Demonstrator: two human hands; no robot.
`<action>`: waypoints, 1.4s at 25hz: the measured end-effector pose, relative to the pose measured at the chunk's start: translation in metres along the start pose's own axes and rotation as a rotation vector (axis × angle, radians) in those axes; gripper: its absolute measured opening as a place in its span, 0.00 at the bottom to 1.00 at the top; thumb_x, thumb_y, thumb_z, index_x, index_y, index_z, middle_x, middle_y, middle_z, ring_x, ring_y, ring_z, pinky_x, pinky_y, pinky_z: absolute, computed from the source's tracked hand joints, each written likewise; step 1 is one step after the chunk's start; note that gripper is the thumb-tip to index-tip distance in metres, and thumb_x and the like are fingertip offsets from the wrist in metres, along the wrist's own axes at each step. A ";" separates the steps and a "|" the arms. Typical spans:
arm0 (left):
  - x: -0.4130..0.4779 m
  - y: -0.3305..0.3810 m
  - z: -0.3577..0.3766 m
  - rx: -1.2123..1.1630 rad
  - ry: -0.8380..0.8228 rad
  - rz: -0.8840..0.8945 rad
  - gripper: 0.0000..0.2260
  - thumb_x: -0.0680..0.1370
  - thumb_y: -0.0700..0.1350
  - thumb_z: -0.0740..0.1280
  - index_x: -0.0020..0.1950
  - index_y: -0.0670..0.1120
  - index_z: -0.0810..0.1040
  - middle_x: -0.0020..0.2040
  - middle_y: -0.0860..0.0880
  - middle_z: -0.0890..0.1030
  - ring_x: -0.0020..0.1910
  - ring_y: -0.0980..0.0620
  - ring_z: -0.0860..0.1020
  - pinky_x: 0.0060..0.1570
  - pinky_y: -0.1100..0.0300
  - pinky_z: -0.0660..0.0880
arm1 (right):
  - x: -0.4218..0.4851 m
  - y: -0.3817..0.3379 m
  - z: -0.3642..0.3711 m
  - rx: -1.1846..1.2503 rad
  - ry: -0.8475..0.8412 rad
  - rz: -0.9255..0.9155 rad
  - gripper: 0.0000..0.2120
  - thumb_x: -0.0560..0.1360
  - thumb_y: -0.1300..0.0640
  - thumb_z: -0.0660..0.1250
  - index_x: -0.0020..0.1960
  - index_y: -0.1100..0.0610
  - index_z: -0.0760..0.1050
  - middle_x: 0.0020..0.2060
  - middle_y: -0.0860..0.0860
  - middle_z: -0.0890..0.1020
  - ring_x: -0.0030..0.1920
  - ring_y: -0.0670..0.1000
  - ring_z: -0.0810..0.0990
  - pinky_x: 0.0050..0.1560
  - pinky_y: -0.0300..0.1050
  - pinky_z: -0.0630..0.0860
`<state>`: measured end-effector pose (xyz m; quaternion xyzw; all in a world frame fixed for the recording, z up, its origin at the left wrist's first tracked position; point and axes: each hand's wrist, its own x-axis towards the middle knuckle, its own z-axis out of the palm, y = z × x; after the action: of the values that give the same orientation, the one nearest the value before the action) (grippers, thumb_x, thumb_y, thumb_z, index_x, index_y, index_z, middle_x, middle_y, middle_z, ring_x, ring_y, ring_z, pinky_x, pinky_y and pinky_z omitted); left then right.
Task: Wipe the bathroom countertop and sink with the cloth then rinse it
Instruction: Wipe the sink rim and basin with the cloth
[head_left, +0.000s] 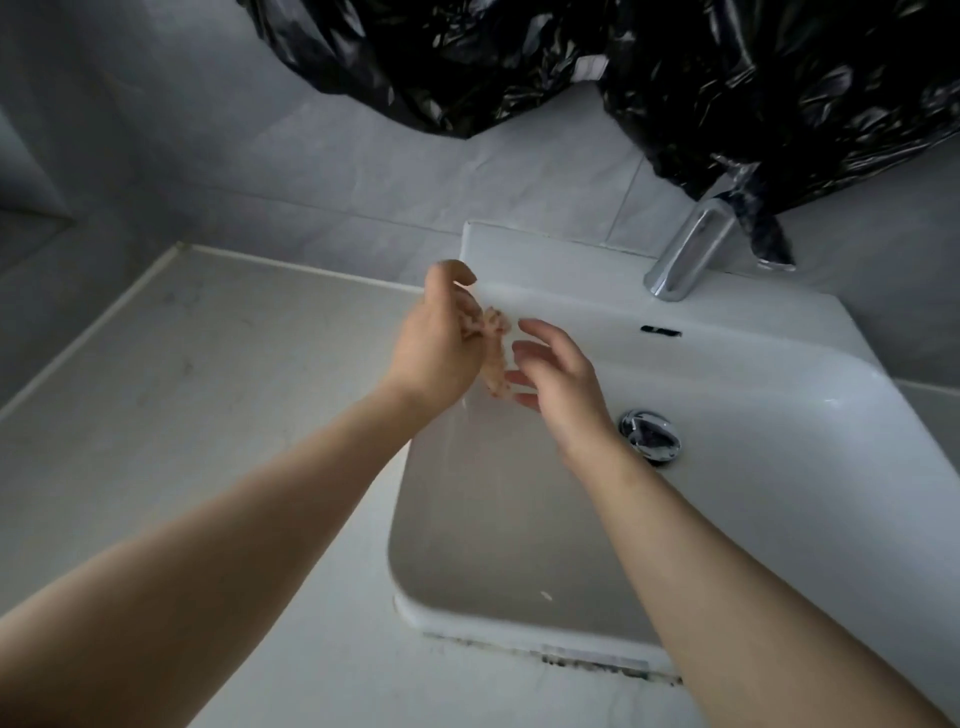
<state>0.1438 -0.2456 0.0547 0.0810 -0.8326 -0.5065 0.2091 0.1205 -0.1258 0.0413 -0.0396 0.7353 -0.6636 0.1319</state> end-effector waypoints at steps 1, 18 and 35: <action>0.006 0.008 0.003 -0.187 -0.075 -0.073 0.19 0.71 0.36 0.67 0.56 0.43 0.61 0.36 0.48 0.74 0.32 0.45 0.74 0.35 0.57 0.70 | 0.002 -0.007 0.000 0.069 -0.084 0.003 0.13 0.77 0.60 0.61 0.57 0.46 0.73 0.49 0.51 0.79 0.46 0.51 0.78 0.47 0.47 0.73; 0.097 -0.038 0.040 0.404 -0.163 -0.291 0.14 0.81 0.45 0.55 0.64 0.39 0.64 0.62 0.36 0.73 0.60 0.37 0.72 0.52 0.53 0.67 | 0.166 -0.003 0.026 -1.267 -0.022 -0.475 0.20 0.82 0.46 0.47 0.73 0.43 0.60 0.75 0.46 0.58 0.74 0.52 0.55 0.72 0.52 0.49; 0.094 -0.042 0.042 0.485 -0.167 -0.231 0.14 0.81 0.45 0.54 0.63 0.39 0.63 0.63 0.37 0.71 0.58 0.36 0.72 0.50 0.52 0.67 | 0.180 -0.004 -0.022 -1.340 0.095 -0.398 0.21 0.81 0.47 0.48 0.74 0.44 0.58 0.75 0.46 0.58 0.75 0.50 0.53 0.73 0.57 0.41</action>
<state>0.0380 -0.2643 0.0266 0.1809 -0.9291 -0.3178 0.0551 -0.0587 -0.1475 0.0218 -0.2170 0.9698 -0.0799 -0.0773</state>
